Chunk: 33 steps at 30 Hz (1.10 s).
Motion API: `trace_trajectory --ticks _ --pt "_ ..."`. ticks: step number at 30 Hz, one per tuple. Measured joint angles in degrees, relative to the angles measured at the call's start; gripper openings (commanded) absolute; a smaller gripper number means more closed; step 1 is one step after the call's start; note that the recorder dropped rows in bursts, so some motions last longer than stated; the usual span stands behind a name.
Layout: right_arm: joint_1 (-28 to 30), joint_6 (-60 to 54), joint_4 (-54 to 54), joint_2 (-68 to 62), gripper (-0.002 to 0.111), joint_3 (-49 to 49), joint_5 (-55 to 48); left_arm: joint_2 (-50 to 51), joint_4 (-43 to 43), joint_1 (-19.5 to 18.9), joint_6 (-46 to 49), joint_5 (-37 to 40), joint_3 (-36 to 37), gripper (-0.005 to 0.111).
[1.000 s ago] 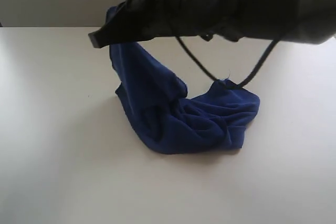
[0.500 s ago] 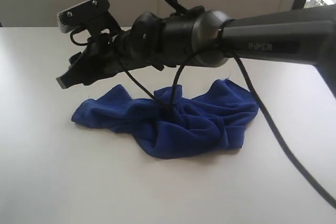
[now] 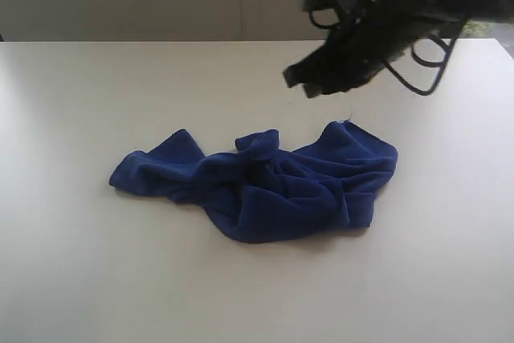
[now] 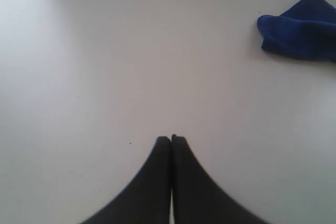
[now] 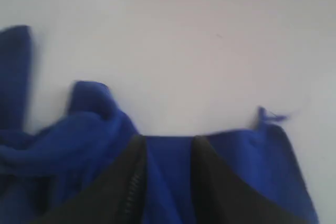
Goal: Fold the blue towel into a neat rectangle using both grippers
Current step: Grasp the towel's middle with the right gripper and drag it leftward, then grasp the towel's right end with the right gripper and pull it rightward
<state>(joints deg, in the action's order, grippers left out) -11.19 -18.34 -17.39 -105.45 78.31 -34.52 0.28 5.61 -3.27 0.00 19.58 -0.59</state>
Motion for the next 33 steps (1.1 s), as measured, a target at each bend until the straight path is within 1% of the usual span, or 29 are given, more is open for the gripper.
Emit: trace_trajectory --ticks 1,4,6,11,15,18,23,29,33 --pt "2.1 0.3 0.6 0.0 0.01 -2.5 1.5 0.0 0.0 0.0 0.0 0.0 0.0 0.0" --pt "7.3 4.8 1.0 -2.0 0.01 -7.6 7.7 0.0 0.0 0.0 0.0 0.0 0.0 0.0" --pt "8.8 6.7 1.0 -4.4 0.01 -8.2 10.6 0.0 0.0 0.0 0.0 0.0 0.0 0.0" --pt "9.2 7.2 1.1 -9.0 0.01 -8.2 14.9 0.0 0.0 0.0 0.0 0.0 0.0 0.0" --pt "9.3 7.3 1.4 -11.7 0.009 -8.2 16.1 0.0 0.0 0.0 0.0 0.0 0.0 0.0" --pt "9.6 11.0 1.8 -12.6 0.006 -8.2 16.5 0.0 0.0 0.0 0.0 0.0 0.0 0.0" --pt "11.3 18.3 4.9 -12.8 0.001 -8.1 14.3 0.0 0.0 0.0 0.0 0.0 0.0 0.0" --pt "13.5 28.7 17.4 -11.1 0.001 -8.0 6.3 0.0 0.0 0.0 0.0 0.0 0.0 0.0" --pt "13.9 34.4 25.7 -7.9 0.001 -11.2 0.5 0.0 0.0 0.0 0.0 0.0 0.0 0.0"
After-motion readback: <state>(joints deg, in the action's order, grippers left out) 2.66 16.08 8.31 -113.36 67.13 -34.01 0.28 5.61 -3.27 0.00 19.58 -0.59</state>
